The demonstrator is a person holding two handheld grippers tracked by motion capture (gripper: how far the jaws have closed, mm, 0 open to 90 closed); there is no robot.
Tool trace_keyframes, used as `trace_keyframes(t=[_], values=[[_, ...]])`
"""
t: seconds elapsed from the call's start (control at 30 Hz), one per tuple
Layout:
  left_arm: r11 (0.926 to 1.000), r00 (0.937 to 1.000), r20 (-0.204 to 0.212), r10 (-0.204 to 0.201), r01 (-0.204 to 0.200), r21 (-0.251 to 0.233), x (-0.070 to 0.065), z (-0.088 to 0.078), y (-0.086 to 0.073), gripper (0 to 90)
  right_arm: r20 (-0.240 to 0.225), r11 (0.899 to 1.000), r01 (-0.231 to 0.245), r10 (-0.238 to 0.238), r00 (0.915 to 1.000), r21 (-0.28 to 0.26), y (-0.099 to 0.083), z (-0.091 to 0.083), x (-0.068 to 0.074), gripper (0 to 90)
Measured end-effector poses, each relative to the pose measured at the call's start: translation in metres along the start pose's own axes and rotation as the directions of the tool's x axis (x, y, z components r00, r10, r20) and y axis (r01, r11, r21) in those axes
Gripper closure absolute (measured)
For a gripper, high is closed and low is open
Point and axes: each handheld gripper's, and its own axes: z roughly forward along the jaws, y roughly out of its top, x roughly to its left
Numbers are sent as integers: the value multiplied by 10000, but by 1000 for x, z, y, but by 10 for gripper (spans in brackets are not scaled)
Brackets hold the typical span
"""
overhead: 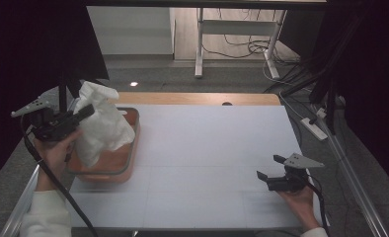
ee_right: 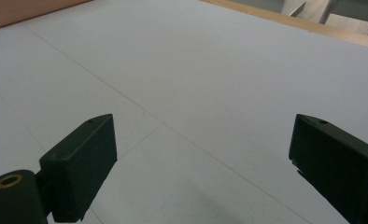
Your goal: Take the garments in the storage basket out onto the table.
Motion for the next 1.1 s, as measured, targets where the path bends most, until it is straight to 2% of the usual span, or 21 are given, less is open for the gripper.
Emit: trace_keyframes(t=[0.6, 1.1], values=[[9993, 9996, 266, 65, -55, -365, -13, 6, 7, 765, 12, 10000, 0, 0, 10000, -45, 0, -1, 0, 77], [9977, 9959, 894, 114, -53, -672, -31, 18, 15, 766, 20, 10000, -26, 26, 10000, -42, 0, -1, 0, 77]])
